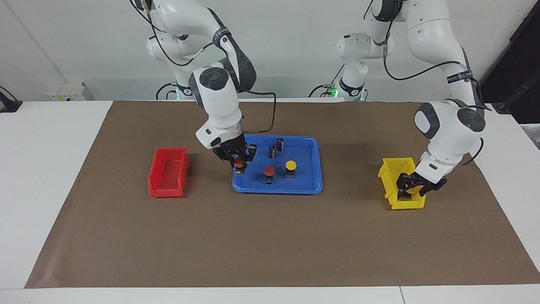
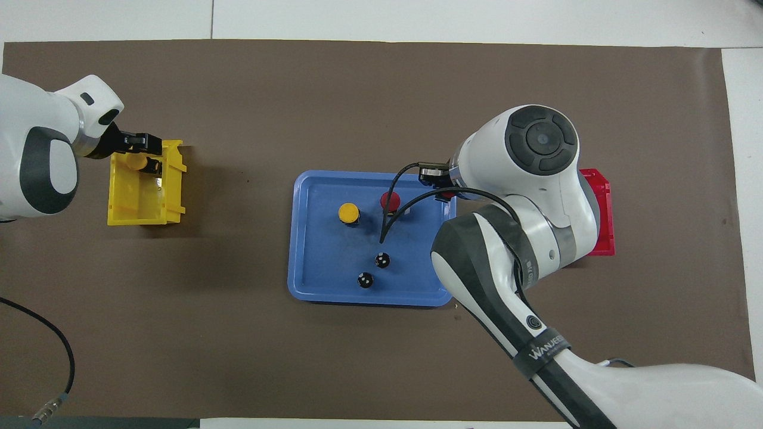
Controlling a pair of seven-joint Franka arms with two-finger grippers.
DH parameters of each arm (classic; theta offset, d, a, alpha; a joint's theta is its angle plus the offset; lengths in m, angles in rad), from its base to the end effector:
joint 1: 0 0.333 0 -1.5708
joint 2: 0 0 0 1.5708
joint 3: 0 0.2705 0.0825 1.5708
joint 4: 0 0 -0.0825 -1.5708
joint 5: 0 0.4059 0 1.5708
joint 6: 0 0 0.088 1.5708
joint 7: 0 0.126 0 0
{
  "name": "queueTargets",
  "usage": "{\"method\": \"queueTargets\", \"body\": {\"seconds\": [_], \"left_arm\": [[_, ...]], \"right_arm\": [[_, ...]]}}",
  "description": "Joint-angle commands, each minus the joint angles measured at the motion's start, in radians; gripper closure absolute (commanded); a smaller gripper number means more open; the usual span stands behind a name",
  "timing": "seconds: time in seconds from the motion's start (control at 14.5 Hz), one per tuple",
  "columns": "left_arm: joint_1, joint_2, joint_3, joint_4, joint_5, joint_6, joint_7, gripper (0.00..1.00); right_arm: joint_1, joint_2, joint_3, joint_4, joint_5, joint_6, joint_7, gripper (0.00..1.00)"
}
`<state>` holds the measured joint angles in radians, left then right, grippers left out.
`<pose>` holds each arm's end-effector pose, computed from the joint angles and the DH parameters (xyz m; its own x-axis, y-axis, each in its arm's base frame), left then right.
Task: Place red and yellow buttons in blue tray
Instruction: 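Place the second red button in the tray while the left gripper grasps a yellow button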
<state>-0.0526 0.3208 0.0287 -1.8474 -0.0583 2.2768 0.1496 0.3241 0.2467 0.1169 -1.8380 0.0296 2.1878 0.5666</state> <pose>0.6465 -0.0183 0.2880 0.9841 -0.1374 0.1126 -0.1408 -0.9898 0.0226 0.5796 0.2728 0.3323 0.9872 -0.1486 0.0584 -0.1422 -0.9846 -0.1015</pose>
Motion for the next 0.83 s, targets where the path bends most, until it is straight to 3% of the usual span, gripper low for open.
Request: {"method": "queueTargets", "body": {"seconds": [0.0, 0.14, 0.21, 0.28, 0.34, 0.48, 0.62, 0.69, 0.76], "left_arm": [[-0.010, -0.025, 0.011, -0.049, -0.011, 0.015, 0.004, 0.25], [-0.007, -0.026, 0.011, -0.050, -0.011, 0.003, 0.004, 0.26], [-0.004, -0.028, 0.011, -0.050, -0.011, -0.011, 0.001, 0.32], [-0.001, -0.031, 0.011, -0.049, -0.011, -0.016, -0.005, 0.54], [0.002, -0.031, 0.013, -0.047, -0.011, -0.022, 0.001, 0.98], [0.017, -0.026, 0.011, -0.017, -0.012, -0.043, 0.002, 0.99], [0.020, -0.026, 0.011, 0.107, -0.015, -0.187, -0.004, 0.99], [0.020, -0.031, 0.011, 0.185, -0.015, -0.301, -0.007, 0.99], [0.016, -0.034, 0.011, 0.247, -0.020, -0.407, -0.010, 0.99]], "right_arm": [[0.018, 0.019, -0.002, -0.046, 0.021, 0.056, -0.008, 0.67], [0.026, 0.011, -0.002, -0.079, 0.021, 0.064, -0.010, 0.67], [0.036, 0.005, -0.002, -0.095, 0.021, 0.076, -0.010, 0.67], [0.038, 0.003, -0.002, -0.110, 0.021, 0.096, -0.010, 0.67], [0.038, 0.000, -0.002, -0.127, 0.023, 0.122, -0.010, 0.66], [0.039, -0.009, -0.002, -0.159, 0.021, 0.147, -0.011, 0.65], [0.053, 0.002, -0.002, -0.161, 0.021, 0.168, -0.010, 0.62], [0.055, 0.003, -0.003, -0.161, 0.021, 0.168, -0.010, 0.57], [0.055, 0.003, -0.003, -0.153, 0.020, 0.159, -0.010, 0.38]]}}
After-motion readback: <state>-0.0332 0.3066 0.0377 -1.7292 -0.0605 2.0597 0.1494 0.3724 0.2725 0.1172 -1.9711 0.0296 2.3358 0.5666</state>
